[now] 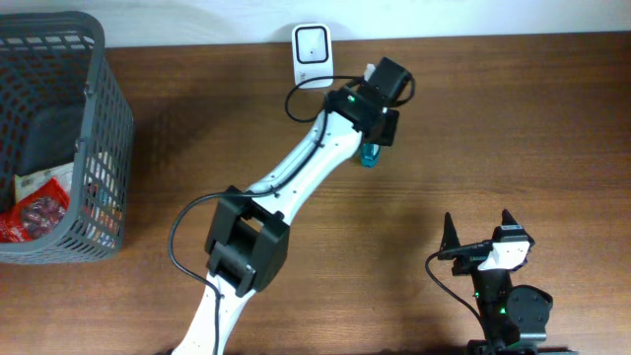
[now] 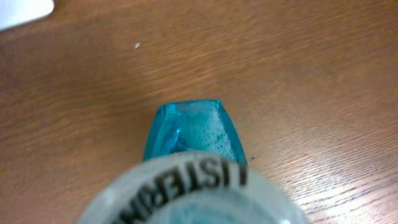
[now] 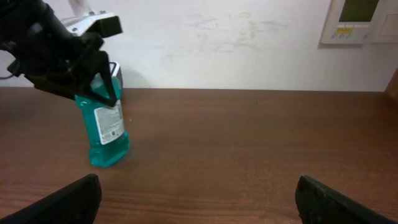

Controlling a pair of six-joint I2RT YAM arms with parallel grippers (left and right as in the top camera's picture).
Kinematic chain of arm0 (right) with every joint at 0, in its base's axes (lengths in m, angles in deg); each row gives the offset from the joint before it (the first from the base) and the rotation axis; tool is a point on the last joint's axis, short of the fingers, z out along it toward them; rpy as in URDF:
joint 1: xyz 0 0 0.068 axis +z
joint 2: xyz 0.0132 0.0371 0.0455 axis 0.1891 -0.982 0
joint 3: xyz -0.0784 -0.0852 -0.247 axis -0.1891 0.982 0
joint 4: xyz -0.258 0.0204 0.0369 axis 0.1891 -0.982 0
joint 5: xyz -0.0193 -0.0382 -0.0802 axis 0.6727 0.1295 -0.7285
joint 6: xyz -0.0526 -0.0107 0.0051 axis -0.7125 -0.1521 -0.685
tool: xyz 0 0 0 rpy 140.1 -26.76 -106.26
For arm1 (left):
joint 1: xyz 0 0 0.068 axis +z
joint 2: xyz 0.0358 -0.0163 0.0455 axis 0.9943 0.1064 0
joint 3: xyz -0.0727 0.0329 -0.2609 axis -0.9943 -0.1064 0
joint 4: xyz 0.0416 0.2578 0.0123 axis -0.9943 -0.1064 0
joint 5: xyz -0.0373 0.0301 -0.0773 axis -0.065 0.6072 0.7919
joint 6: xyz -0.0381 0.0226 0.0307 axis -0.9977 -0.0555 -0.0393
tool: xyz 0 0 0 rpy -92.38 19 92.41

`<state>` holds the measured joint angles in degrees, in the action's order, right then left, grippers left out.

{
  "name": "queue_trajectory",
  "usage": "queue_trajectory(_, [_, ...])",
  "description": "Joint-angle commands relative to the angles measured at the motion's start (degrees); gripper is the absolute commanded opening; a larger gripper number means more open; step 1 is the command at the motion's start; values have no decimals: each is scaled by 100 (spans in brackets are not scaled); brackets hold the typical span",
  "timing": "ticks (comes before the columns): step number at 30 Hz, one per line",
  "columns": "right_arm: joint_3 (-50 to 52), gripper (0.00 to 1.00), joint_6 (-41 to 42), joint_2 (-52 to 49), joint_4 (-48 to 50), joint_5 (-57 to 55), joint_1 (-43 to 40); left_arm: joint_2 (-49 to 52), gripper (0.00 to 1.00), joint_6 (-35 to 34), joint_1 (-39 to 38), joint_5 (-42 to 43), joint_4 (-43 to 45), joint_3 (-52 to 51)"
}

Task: Scan the item barcode
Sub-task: 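Carry the Listerine bottle to the table right of the scanner and release, then reach the left gripper into the basket and grasp the red snack bag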

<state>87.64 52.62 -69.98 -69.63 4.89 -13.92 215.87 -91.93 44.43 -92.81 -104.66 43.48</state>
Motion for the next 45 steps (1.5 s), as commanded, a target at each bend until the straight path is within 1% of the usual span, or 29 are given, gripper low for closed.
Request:
queue_trajectory(1, [52, 98, 22, 44, -4, -46, -37, 48, 24, 109, -221, -404, 455, 94])
queue_trajectory(4, [52, 98, 20, 44, -2, -46, -37, 48, 25, 107, -267, -407, 898, 94])
queue_trajectory(8, [52, 98, 20, 44, -2, -46, -37, 105, 33, 105, -262, -402, 1504, 94])
queue_trajectory(12, [52, 98, 22, 44, -2, -46, -37, 442, 36, 107, -278, -387, 1585, 94])
queue_trajectory(13, [52, 98, 22, 44, -4, -46, -37, 518, 39, 107, -278, -385, 1580, 94])
queue_trajectory(14, [52, 98, 22, 44, -4, -46, -37, 542, 43, 107, -278, -385, 1569, 94])
queue_trajectory(15, [52, 99, 20, 44, -2, -46, -37, 544, 59, 107, -278, -385, 1574, 94])
queue_trajectory(16, [52, 98, 20, 44, -2, -46, -37, 538, 68, 109, -278, -387, 1609, 98])
queue_trajectory(18, [52, 98, 22, 44, -4, -46, -37, 522, 96, 109, -278, -385, 1615, 105])
queue_trajectory(20, [52, 98, 20, 44, -4, -46, -37, 411, 99, 111, -278, -382, 1569, 164])
queue_trajectory(23, [52, 98, 22, 44, -2, -46, -37, 94, 99, 109, -271, -382, 1438, 330])
queue_trajectory(26, [52, 98, 22, 44, -4, -46, -37, -435, 99, 109, -166, -380, 1320, 345])
queue_trajectory(30, [52, 98, 20, 44, -2, -46, -37, -1300, 99, 111, 149, 105, 990, 345])
queue_trajectory(31, [52, 98, 22, 44, -4, -46, -37, -1775, 99, 111, 422, 114, 763, 350])
queue_trajectory(33, [52, 98, 22, 44, -2, -46, -37, -2369, 99, 111, 927, 114, 470, 350])
queue_trajectory(34, [52, 98, 22, 44, -4, -46, -37, -2881, 99, 111, 1563, 111, 219, 350])
queue_trajectory(35, [52, 98, 20, 44, -2, -46, -37, -3169, 99, 111, 2107, 111, 59, 350])
queue_trajectory(36, [52, 98, 22, 44, -2, -46, -37, -3335, 99, 109, 2538, 114, -59, 350])
queue_trajectory(37, [52, 98, 20, 44, -2, -46, -37, -3523, 99, 107, 3298, 103, -251, 350])
queue_trajectory(38, [52, 98, 22, 44, -2, -46, -37, -3585, 99, 79, 3825, 72, -396, 350])
queue_trajectory(40, [52, 98, 22, 44, -2, -46, -37, -3556, 99, 42, 5121, -44, -726, 348])
queue_trajectory(41, [52, 98, 20, 44, -4, -46, -37, -3469, 99, 44, 5626, -208, -881, 345])
queue_trajectory(42, [52, 98, 20, 44, -4, -46, -37, -3217, 99, 44, 6286, -339, -1263, 343])
queue_trajectory(45, [52, 98, 22, 44, -2, -46, -37, -2728, 99, 39, 6835, -337, -1867, 337])
